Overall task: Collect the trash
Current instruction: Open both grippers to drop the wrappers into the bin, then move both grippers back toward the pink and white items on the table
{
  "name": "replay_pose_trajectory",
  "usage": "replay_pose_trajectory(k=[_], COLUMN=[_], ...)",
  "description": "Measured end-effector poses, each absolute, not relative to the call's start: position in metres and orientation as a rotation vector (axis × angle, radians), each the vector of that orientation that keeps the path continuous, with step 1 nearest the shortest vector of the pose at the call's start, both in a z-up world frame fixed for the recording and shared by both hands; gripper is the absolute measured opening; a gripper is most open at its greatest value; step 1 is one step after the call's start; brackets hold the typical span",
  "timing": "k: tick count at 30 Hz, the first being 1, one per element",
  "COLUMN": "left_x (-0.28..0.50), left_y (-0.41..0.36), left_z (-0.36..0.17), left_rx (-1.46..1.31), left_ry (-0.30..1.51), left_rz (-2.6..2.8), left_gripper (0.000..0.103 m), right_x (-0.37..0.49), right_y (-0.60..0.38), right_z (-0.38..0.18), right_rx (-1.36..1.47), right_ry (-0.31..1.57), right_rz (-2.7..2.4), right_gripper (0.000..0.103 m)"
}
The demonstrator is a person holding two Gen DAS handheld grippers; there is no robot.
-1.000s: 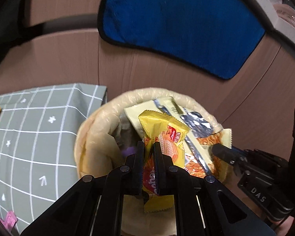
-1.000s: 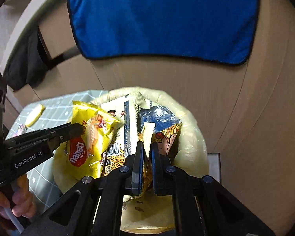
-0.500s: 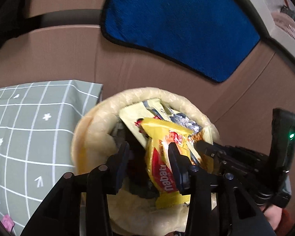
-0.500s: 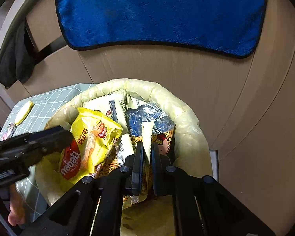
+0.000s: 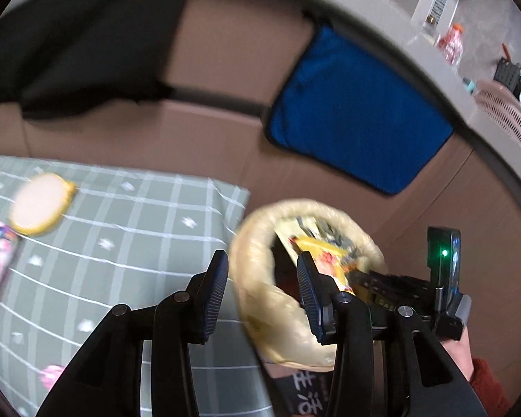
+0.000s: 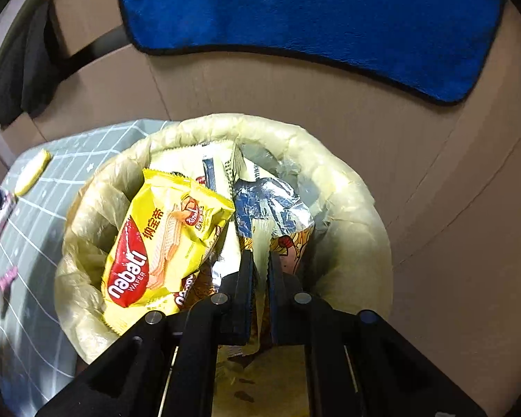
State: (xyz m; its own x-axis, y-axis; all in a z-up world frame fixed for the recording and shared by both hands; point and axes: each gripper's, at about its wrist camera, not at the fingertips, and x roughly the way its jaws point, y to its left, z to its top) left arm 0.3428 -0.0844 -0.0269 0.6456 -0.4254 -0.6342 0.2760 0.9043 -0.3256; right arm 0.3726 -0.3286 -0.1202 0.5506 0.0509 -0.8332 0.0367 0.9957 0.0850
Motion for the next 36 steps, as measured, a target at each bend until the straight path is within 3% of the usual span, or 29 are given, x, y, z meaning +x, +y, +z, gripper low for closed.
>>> replay_pose_trajectory(k=[2,20,26,36], left_x=[0.333,0.245,0.206,0.172], left_y=[-0.071,0.051,0.113,0.199], left_z=[-0.011,0.093,0.104,0.078], left_rx=[-0.198,-0.302,-0.325,-0.374], left_ry=[0.720,0.429,0.358,0.348], left_rz=[-0.391,-0.319,-0.206,-0.017], left_gripper=[0.043,0.043,0.044,0.046], right_x=[0.364,0.273,0.260,0.255], right_y=[-0.333,-0.264,-0.202,-0.111], right_z=[-0.111,0.070,0.092,0.073], right_rx=[0.124,0.144,0.100,0.028], right_ry=[0.958,0.522,0.485,0.544], right_rz=[-0.006,0.162,0.272,0.431], right_gripper=[0.024,0.025,0.025,0.025])
